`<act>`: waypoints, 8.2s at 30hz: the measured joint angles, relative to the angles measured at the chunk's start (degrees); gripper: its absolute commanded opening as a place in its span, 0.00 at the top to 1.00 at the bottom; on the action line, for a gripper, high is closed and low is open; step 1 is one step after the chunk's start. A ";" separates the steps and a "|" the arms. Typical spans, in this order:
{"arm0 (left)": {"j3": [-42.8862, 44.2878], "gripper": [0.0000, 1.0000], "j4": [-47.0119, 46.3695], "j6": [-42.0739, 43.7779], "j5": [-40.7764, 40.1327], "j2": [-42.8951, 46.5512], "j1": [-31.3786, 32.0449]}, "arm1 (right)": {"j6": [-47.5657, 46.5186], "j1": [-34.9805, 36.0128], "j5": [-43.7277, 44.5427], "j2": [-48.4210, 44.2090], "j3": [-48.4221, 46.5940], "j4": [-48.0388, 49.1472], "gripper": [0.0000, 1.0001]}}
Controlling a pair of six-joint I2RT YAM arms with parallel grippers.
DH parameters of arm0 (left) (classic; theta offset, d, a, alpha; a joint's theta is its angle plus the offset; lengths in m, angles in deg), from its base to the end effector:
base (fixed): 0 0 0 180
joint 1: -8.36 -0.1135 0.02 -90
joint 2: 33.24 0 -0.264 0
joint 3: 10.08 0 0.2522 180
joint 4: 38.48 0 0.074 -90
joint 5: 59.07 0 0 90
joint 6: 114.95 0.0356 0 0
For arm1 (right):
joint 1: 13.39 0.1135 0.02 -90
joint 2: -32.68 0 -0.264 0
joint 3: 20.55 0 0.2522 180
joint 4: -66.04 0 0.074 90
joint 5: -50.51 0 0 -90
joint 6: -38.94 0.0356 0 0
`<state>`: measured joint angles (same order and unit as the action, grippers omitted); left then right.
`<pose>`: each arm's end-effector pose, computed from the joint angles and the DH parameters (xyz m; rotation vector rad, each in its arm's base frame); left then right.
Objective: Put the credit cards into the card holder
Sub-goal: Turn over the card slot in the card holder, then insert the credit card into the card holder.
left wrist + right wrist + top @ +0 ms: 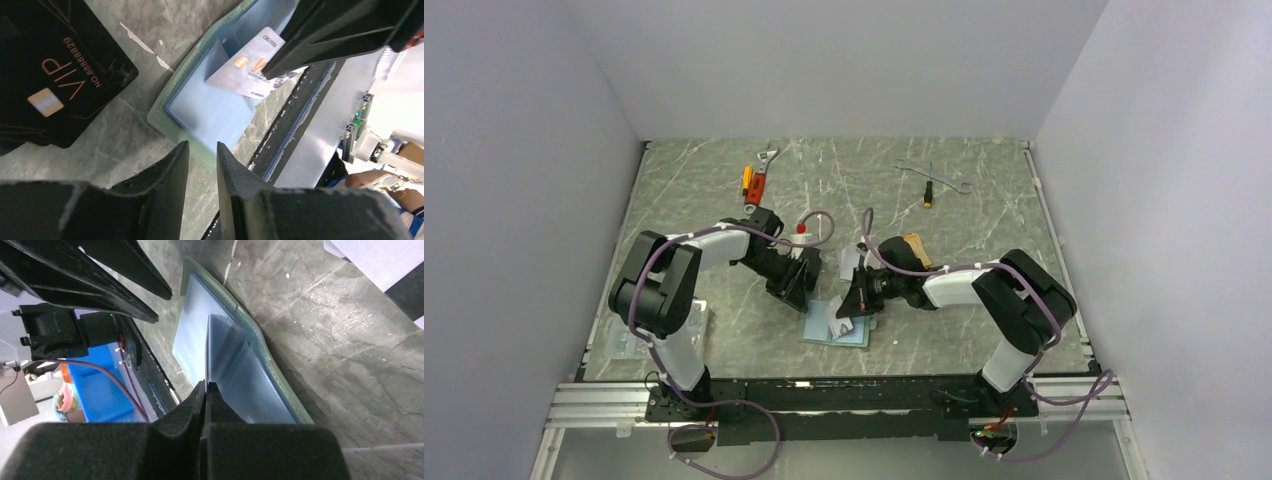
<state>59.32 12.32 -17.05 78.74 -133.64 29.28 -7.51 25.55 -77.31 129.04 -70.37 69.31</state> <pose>0.2688 -0.1310 0.1464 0.7915 2.7190 -1.2695 0.2173 0.2037 0.1228 -0.2787 2.6017 1.4039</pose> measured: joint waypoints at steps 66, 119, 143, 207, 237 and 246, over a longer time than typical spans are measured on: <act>0.00 0.83 -1.01 0.26 -4.28 -2.91 3.61 | 5.53 -3.65 -5.09 2.34 5.81 9.44 1.00; -0.13 0.88 -0.15 1.49 -1.95 -2.91 6.38 | 3.69 17.31 38.73 -7.74 -4.72 -17.49 0.36; 0.07 0.90 -0.37 0.87 -2.03 -2.91 6.40 | 1.07 21.33 44.26 -7.34 -9.03 -27.52 0.28; 1.60 0.91 -1.92 -0.07 -4.55 -2.95 9.44 | -3.15 14.95 28.26 -12.24 -2.36 -22.67 0.45; 8.74 0.78 7.32 4.79 -4.31 0.42 5.95 | -7.19 3.43 24.63 -27.02 -7.72 -27.34 0.24; 29.66 0.07 16.48 7.02 -6.69 -0.50 5.57 | -10.62 -19.85 23.98 -29.05 -7.72 -28.37 0.19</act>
<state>88.98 28.80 -10.03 72.06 -134.15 34.86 -18.14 5.70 -53.33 99.99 -78.08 40.94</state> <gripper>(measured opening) 0.510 0.806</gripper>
